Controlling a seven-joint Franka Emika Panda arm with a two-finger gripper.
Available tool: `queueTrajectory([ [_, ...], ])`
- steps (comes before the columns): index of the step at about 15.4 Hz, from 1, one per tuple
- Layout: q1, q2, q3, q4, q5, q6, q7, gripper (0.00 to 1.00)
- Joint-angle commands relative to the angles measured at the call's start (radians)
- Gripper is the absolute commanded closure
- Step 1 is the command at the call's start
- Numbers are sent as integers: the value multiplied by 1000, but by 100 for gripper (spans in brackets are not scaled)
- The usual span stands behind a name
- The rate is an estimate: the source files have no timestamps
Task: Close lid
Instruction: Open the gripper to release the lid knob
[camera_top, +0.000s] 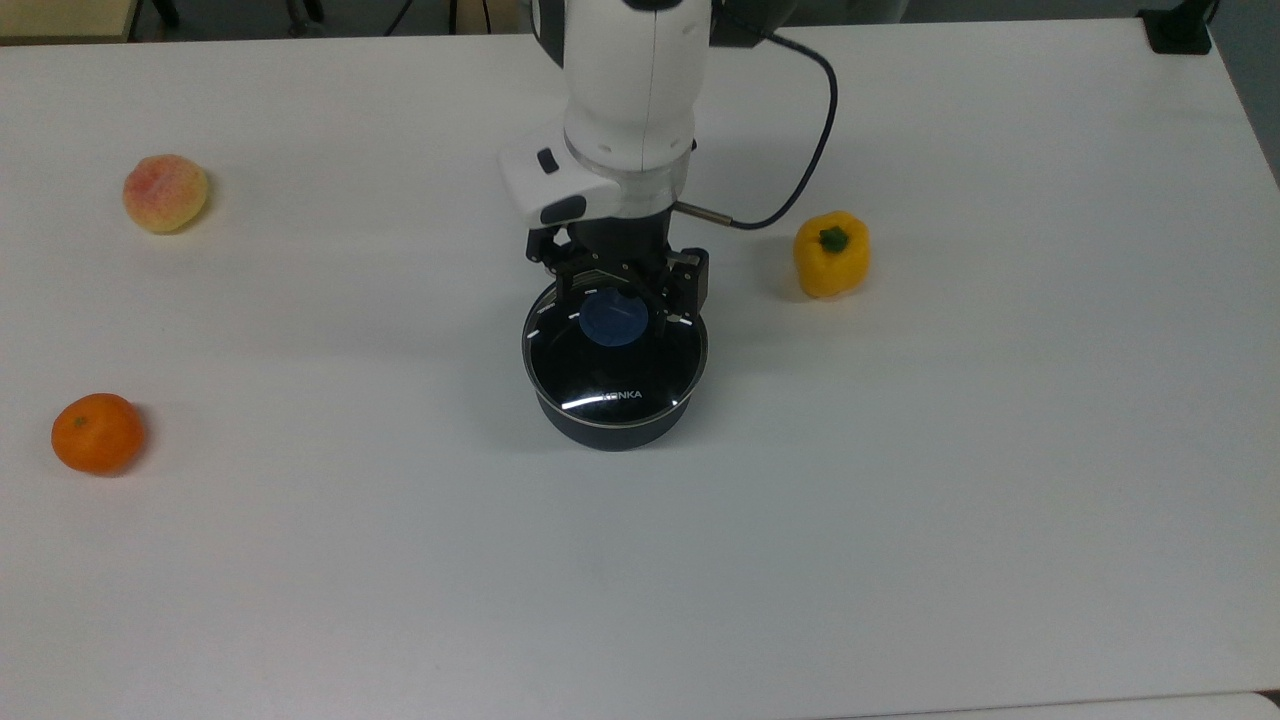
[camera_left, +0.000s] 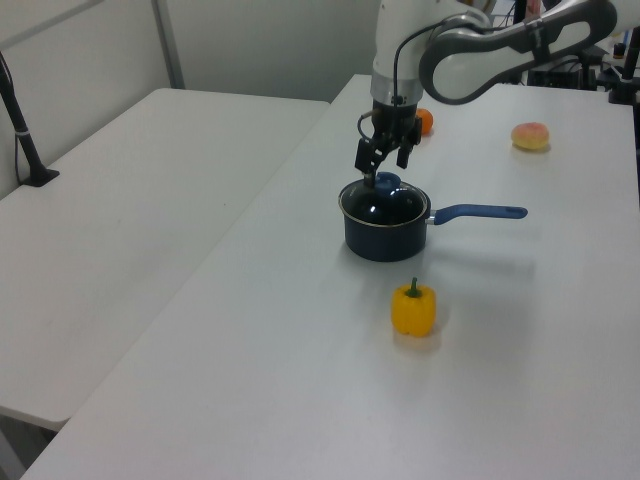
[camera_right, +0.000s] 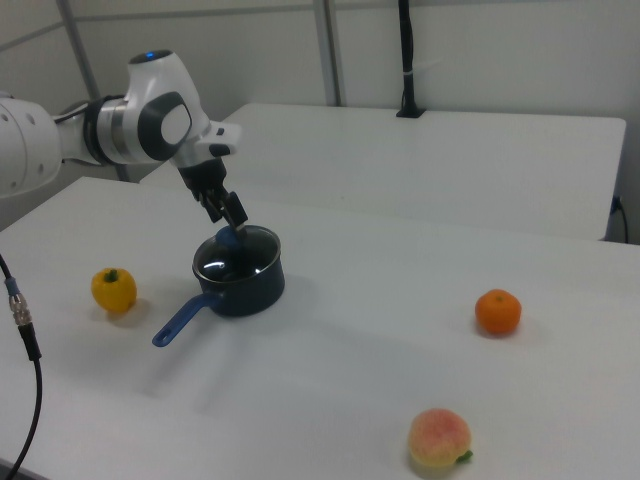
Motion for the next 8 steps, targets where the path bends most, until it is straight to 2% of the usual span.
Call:
queueTrajectory([
  [1, -26, -136, 13, -86, 0, -44, 22, 0],
  [4, -37, -207, 13, -89, 3, -145, 19, 0],
  [8, -49, -334, 13, -113, 46, -317, 10, 0],
])
